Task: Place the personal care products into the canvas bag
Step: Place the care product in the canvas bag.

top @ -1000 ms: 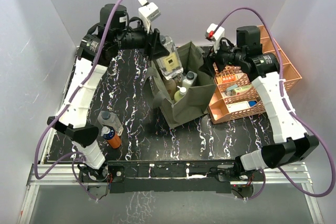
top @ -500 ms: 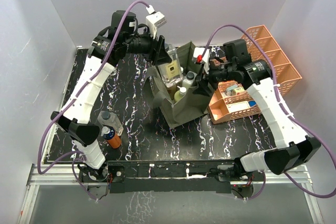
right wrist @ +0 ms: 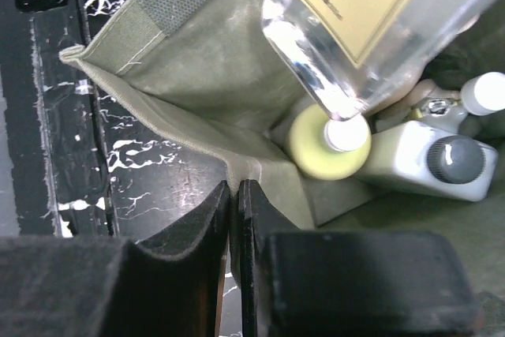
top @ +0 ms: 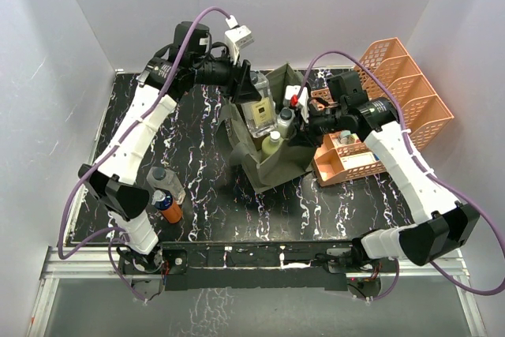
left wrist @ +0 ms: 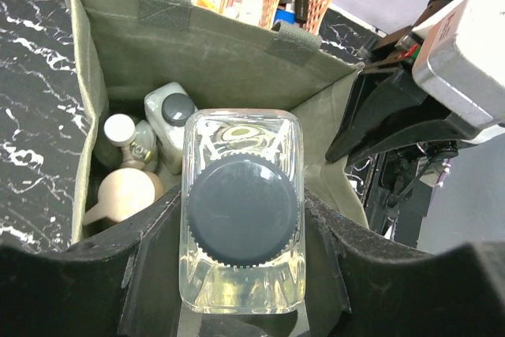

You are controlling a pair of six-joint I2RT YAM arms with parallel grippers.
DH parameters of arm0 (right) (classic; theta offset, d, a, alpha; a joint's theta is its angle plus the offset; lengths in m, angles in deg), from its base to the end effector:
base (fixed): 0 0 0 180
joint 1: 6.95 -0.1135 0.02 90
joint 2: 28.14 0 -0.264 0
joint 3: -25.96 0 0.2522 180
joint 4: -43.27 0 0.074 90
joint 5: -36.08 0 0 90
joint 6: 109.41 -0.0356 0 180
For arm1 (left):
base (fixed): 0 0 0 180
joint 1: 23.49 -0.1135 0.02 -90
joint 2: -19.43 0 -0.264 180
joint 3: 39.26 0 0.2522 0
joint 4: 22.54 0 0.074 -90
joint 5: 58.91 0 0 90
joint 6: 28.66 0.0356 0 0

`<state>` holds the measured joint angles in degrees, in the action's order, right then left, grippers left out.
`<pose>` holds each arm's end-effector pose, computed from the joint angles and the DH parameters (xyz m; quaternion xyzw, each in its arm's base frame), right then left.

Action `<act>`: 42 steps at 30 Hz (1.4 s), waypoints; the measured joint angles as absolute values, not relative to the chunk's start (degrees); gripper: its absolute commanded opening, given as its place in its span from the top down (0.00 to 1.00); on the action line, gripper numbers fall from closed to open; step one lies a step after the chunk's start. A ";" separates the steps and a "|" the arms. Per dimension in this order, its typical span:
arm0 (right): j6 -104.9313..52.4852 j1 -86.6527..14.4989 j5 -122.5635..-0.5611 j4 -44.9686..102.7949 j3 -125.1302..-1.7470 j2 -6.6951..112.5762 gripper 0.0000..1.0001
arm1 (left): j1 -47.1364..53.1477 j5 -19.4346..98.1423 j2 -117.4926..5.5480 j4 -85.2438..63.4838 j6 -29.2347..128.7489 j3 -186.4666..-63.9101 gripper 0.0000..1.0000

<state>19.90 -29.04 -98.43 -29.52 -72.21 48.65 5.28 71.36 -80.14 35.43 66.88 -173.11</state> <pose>0.2283 0.1196 0.3848 -0.5536 0.6872 0.3076 0.3559 0.3088 -0.1958 0.4752 0.4117 0.6955 -0.3857 0.4449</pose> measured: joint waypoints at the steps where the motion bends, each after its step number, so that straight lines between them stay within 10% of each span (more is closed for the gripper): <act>1: 19.90 -29.04 -98.96 -29.54 -71.51 48.44 0.89 | 5.28 72.04 -80.11 34.66 66.88 -172.52 1.00; 42: 22.68 -30.15 -92.71 -22.00 -51.90 37.44 0.89 | 11.58 66.01 -80.11 29.70 85.19 -161.75 1.00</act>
<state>22.68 -30.15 -92.71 -22.00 -51.90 37.44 11.58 66.01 -80.11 29.70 85.19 -161.75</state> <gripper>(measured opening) 0.111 0.473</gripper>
